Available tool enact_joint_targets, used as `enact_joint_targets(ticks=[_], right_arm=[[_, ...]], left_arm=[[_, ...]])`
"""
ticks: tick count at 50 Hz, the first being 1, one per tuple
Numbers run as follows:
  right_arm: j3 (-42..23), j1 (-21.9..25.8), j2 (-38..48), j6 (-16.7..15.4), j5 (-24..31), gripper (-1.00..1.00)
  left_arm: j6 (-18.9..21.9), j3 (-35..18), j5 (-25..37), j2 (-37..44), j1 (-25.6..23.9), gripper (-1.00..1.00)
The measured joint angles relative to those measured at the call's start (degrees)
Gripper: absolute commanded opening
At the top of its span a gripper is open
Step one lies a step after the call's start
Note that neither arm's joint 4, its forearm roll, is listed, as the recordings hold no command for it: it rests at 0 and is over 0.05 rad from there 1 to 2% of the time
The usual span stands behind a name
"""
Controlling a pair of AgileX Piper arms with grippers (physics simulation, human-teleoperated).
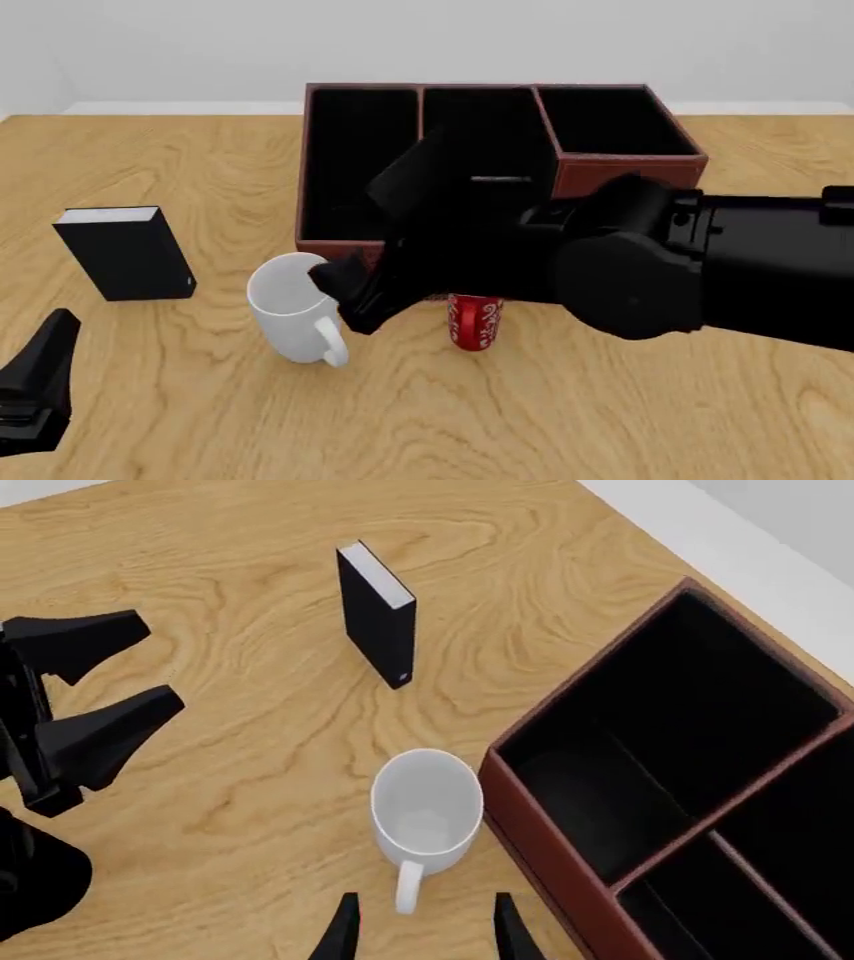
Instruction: Pick up the white mug and place it to the right of the caddy.
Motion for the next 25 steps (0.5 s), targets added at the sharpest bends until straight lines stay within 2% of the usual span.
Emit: enact_joint_targets(ticks=[25], right_arm=[[3.0, -2.3, 3.3, 2.3, -4.5, 1.00]], left_arm=[[0.0, 0.0, 0.0, 0.0, 0.0, 1.00]])
